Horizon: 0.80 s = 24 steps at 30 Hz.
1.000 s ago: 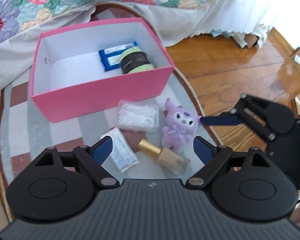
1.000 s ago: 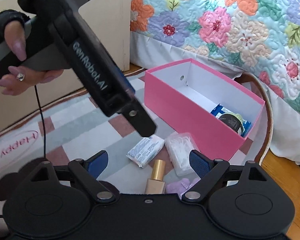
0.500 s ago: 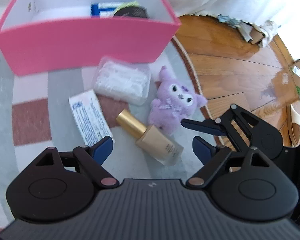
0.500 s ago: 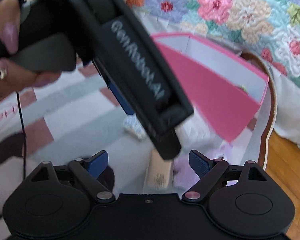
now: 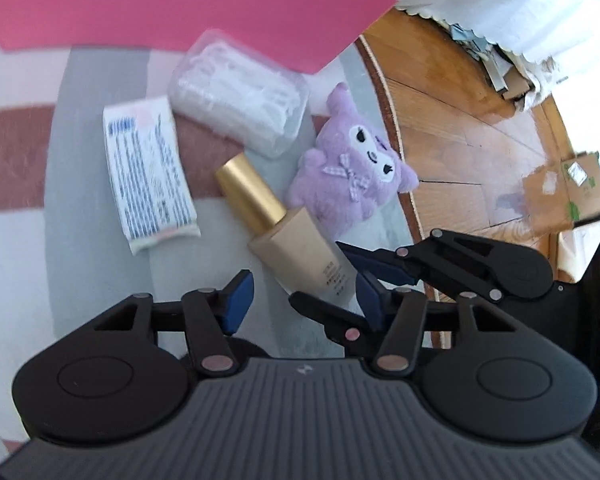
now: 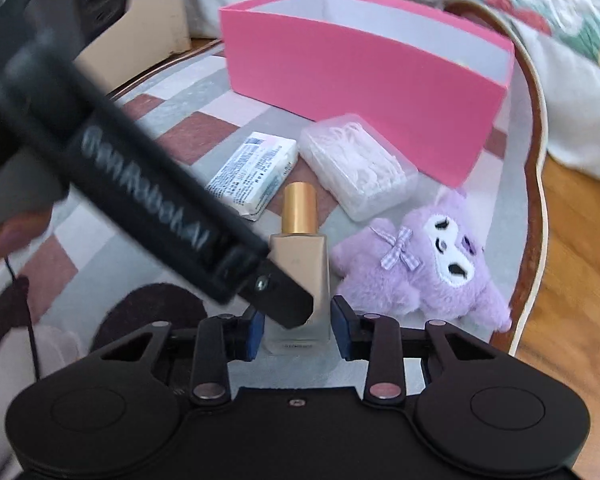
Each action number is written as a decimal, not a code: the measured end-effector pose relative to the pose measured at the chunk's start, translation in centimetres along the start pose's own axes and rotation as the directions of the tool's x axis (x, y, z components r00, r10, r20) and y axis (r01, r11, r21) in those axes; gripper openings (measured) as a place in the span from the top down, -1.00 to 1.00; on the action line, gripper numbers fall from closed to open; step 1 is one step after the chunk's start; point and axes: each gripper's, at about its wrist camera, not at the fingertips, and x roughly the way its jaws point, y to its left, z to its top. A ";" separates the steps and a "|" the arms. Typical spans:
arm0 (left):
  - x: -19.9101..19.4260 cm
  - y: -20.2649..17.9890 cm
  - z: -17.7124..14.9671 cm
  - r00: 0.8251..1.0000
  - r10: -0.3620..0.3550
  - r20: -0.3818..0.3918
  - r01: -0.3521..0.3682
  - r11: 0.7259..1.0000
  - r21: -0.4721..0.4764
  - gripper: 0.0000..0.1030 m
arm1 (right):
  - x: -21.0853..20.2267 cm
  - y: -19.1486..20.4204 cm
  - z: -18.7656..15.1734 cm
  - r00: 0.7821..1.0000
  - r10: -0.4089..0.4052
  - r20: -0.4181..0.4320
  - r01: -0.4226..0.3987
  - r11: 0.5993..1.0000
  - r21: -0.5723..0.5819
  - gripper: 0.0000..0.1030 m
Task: Organize objects
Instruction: 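Close the left gripper around the foundation bottle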
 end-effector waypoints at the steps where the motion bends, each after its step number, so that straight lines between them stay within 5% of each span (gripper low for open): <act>1: 0.2 0.3 0.1 1.000 -0.001 -0.009 0.001 1.000 -0.016 0.00 | 0.0 -0.3 0.2 1.000 0.010 -0.018 -0.009 0.999 0.053 0.22; 8: 1.3 1.8 0.7 0.999 -0.046 0.004 0.046 0.991 -0.124 0.16 | 0.4 0.1 -0.9 1.000 0.023 -0.011 -0.022 0.996 0.086 0.20; 15: 1.2 1.0 -0.7 0.997 -0.030 0.076 0.036 0.996 -0.076 0.16 | 0.6 -0.4 -1.4 0.998 0.056 -0.031 -0.052 0.989 0.137 0.20; 24: 0.7 0.1 -1.1 0.999 0.000 0.046 0.002 0.999 -0.042 0.03 | 1.0 -3.2 -2.8 0.971 0.238 -0.013 -0.218 0.907 0.360 0.19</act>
